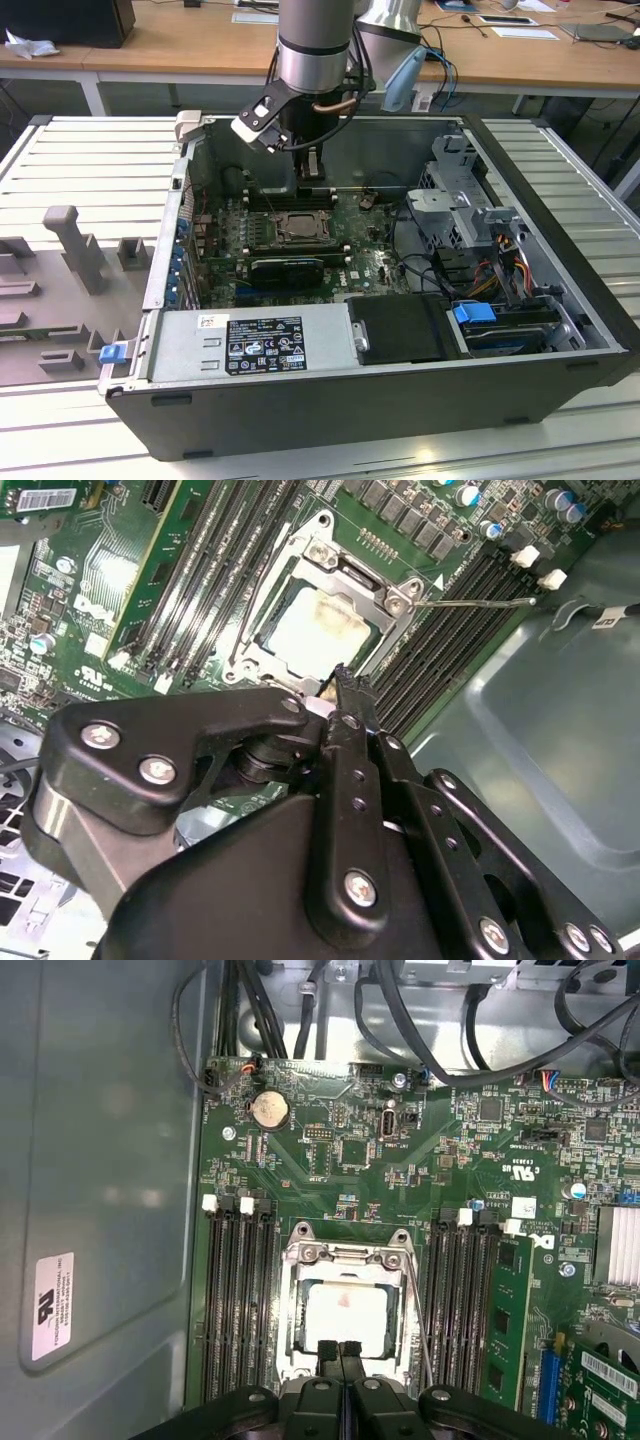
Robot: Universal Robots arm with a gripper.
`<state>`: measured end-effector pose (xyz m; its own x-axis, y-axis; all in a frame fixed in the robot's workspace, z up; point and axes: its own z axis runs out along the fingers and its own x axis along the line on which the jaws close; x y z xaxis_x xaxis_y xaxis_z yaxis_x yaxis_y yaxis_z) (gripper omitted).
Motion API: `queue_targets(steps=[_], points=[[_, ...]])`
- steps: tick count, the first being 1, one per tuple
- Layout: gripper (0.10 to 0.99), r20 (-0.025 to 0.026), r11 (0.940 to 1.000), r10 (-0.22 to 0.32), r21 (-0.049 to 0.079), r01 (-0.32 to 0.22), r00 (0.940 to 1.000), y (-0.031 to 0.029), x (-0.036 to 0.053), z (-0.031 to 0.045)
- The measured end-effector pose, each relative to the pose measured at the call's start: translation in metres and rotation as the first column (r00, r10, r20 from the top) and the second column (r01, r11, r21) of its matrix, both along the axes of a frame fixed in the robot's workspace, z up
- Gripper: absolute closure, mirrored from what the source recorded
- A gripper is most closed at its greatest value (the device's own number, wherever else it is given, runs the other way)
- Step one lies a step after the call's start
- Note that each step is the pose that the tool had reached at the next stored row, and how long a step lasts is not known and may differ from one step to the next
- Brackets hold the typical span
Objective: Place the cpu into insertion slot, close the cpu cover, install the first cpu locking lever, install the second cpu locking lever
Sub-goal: 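Install the first cpu locking lever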
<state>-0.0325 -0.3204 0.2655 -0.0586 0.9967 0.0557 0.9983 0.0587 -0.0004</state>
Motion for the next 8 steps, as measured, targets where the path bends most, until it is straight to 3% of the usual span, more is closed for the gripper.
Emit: queue_targets(steps=[4, 8], points=[[0.980, 0.0001, 1.0000, 0.004, 0.000, -0.004, 1.0000, 0.0000, 0.0000, 0.0017], [0.980, 0.0000, 0.9991, 0.044, 0.000, -0.044, 0.9991, 0.0000, 0.0000, 0.0021]])
